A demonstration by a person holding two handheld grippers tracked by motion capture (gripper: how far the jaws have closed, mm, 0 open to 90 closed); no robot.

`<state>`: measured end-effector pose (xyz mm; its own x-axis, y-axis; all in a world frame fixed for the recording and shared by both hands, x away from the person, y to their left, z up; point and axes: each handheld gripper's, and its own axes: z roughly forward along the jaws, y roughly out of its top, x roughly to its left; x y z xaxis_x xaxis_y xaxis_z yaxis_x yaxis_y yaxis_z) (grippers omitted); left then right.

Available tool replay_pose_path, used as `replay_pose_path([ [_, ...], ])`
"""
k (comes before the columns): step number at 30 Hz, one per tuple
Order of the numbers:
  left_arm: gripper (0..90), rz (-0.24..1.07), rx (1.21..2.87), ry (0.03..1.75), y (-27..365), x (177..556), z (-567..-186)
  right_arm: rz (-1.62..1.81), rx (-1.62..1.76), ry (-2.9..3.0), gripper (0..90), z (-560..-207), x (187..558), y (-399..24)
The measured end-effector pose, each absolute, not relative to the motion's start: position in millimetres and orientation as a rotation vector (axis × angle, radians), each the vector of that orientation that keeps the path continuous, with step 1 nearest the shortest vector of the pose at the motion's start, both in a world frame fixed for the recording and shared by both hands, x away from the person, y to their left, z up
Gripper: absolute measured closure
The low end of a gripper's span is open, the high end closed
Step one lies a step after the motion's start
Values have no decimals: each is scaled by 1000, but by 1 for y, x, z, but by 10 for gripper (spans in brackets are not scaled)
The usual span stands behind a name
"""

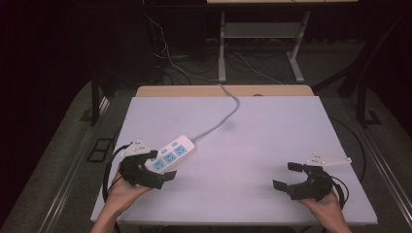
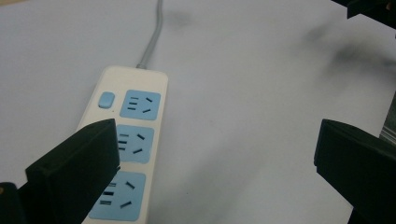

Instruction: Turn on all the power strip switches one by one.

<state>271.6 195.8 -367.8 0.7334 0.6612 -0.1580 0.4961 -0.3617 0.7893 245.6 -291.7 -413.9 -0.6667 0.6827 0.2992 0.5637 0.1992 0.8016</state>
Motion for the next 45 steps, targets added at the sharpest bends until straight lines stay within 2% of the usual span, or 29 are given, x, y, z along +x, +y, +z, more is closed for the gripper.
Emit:
replay_pose_path([
  [21,3,259,2194,867,203,300,-353,1474,1225,2323,20,-414,242,-295],
  [35,18,253,2157,944,225,317,-352,1470,1232,2320,20,-415,243,-296],
  [39,45,249,2153,959,229,320,-353,1469,1233,2320,20,-415,243,-296],
  [43,140,257,2165,962,232,323,-355,1466,1234,2309,20,-415,243,-296],
  [45,157,254,2163,970,233,325,-356,1466,1239,2303,20,-414,243,-297],
])
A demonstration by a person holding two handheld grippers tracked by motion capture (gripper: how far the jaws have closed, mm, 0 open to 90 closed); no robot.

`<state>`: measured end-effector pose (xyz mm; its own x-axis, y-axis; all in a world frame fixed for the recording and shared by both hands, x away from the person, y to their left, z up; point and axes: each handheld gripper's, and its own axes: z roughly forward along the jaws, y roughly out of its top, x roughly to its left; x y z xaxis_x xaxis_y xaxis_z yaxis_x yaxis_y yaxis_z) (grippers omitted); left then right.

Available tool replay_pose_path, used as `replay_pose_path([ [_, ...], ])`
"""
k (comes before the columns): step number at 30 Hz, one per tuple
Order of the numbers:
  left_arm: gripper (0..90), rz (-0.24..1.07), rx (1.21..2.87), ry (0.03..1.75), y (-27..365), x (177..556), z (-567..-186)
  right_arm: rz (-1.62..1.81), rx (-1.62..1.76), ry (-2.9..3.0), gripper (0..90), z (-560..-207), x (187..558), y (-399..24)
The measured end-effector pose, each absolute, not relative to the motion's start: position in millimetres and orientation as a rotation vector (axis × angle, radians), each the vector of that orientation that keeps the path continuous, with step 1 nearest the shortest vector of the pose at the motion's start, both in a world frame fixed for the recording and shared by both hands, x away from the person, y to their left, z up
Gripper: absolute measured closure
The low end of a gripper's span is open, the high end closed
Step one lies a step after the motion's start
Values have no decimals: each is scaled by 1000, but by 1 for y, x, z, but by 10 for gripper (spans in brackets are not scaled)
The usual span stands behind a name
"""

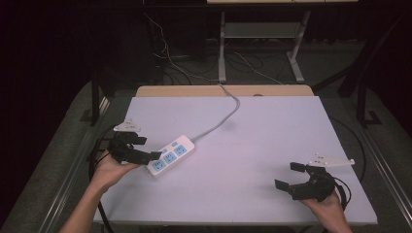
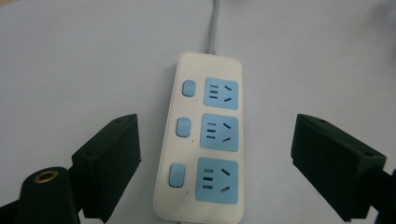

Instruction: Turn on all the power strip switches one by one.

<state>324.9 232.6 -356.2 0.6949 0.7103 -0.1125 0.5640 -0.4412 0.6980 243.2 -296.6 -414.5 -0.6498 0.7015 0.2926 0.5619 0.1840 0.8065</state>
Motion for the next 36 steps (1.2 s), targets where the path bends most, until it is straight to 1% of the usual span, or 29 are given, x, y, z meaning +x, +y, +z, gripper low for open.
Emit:
replay_pose_path([
  [4,241,263,2179,983,233,327,-358,1470,1242,2300,20,-415,244,-297],
  [5,288,273,2182,990,233,327,-359,1470,1240,2302,20,-415,244,-297],
  [7,331,268,2190,988,233,328,-360,1471,1241,2304,20,-415,244,-297],
  [9,401,267,2201,987,233,329,-361,1471,1240,2305,20,-415,244,-297],
  [14,543,258,2207,989,235,332,-364,1473,1238,2306,20,-415,244,-297],
  [19,749,222,2211,995,239,336,-367,1476,1232,2312,20,-416,244,-297],
  [23,890,221,2221,999,241,338,-369,1476,1234,2315,20,-416,244,-297],
  [36,895,221,2269,1010,240,342,-381,1475,1230,2322,20,-416,244,-297],
])
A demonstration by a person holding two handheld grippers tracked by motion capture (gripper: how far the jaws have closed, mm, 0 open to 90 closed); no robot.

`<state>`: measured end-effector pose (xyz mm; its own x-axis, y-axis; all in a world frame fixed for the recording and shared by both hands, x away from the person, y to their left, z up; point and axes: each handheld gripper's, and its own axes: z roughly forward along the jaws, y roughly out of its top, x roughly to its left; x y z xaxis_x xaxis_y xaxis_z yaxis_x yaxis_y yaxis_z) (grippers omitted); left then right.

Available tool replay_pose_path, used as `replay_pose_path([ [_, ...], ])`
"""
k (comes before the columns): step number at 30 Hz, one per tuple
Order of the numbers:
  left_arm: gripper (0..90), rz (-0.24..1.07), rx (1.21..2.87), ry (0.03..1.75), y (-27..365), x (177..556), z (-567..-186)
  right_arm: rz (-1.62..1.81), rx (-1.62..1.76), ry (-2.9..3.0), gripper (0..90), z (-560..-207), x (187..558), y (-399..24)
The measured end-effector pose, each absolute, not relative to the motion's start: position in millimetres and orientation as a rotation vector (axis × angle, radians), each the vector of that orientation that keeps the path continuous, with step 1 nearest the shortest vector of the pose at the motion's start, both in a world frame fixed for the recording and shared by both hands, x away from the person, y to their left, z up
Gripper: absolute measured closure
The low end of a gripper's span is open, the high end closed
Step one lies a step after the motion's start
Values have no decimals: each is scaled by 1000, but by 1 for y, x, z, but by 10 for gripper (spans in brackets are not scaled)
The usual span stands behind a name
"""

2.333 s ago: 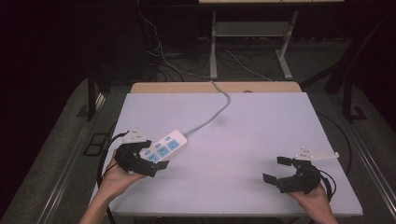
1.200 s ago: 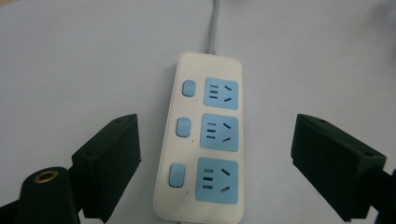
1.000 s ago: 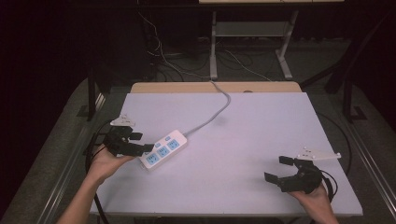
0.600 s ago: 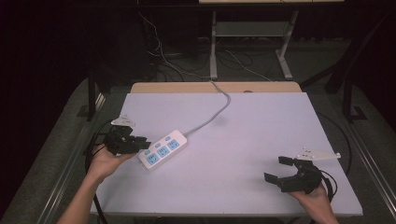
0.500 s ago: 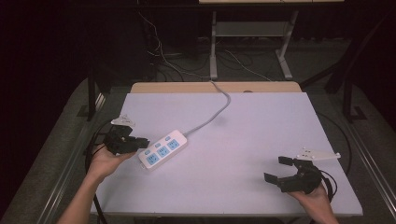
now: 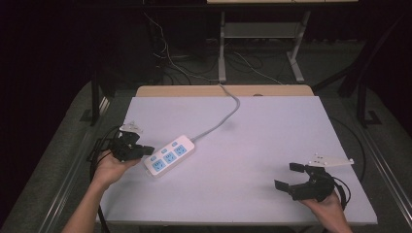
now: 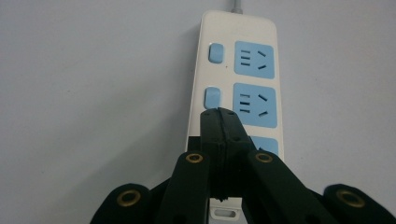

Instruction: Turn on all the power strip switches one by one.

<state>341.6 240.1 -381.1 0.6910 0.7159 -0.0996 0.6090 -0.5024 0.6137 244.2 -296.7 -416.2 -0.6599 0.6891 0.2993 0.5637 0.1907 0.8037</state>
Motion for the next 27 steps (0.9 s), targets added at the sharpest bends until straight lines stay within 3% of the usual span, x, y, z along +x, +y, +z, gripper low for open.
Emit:
replay_pose_path([
  [27,897,180,2287,1030,239,345,-402,1474,1246,2316,20,-417,245,-298],
])
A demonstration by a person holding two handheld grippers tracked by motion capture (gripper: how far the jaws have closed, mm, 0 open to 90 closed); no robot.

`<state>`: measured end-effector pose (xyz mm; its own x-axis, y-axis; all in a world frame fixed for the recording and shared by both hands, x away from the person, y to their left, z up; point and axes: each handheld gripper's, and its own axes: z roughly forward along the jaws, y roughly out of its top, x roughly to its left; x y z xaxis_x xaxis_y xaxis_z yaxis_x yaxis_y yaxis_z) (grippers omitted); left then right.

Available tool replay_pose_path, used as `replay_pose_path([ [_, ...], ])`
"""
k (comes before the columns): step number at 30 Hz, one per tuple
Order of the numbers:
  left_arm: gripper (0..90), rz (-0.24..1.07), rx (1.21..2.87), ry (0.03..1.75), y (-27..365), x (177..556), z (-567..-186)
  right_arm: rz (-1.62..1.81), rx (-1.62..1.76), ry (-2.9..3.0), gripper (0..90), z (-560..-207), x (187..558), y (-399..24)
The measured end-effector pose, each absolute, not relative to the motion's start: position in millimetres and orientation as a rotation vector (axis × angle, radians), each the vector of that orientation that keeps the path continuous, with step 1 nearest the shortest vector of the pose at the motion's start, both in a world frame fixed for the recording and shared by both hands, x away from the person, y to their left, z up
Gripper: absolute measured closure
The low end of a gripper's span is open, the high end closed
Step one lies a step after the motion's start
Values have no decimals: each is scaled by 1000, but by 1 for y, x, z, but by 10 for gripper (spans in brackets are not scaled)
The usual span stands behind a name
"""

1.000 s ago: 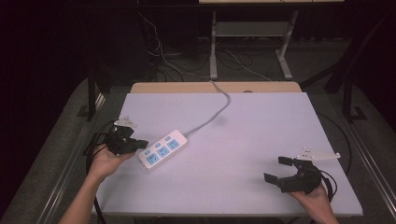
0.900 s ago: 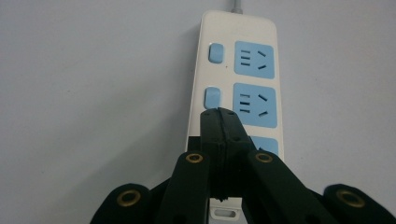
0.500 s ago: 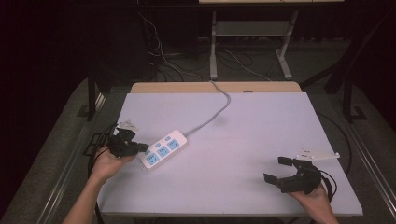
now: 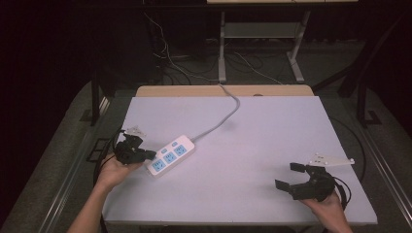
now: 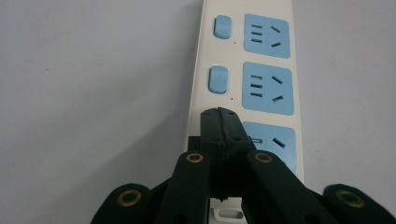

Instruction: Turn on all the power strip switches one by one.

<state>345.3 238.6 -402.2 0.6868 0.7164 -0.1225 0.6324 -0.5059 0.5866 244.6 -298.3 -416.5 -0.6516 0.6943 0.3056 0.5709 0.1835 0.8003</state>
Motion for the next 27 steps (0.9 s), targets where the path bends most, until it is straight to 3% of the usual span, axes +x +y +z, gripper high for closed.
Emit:
replay_pose_path([
  [27,900,174,2248,1044,241,345,-409,1493,1252,2293,20,-415,243,-302],
])
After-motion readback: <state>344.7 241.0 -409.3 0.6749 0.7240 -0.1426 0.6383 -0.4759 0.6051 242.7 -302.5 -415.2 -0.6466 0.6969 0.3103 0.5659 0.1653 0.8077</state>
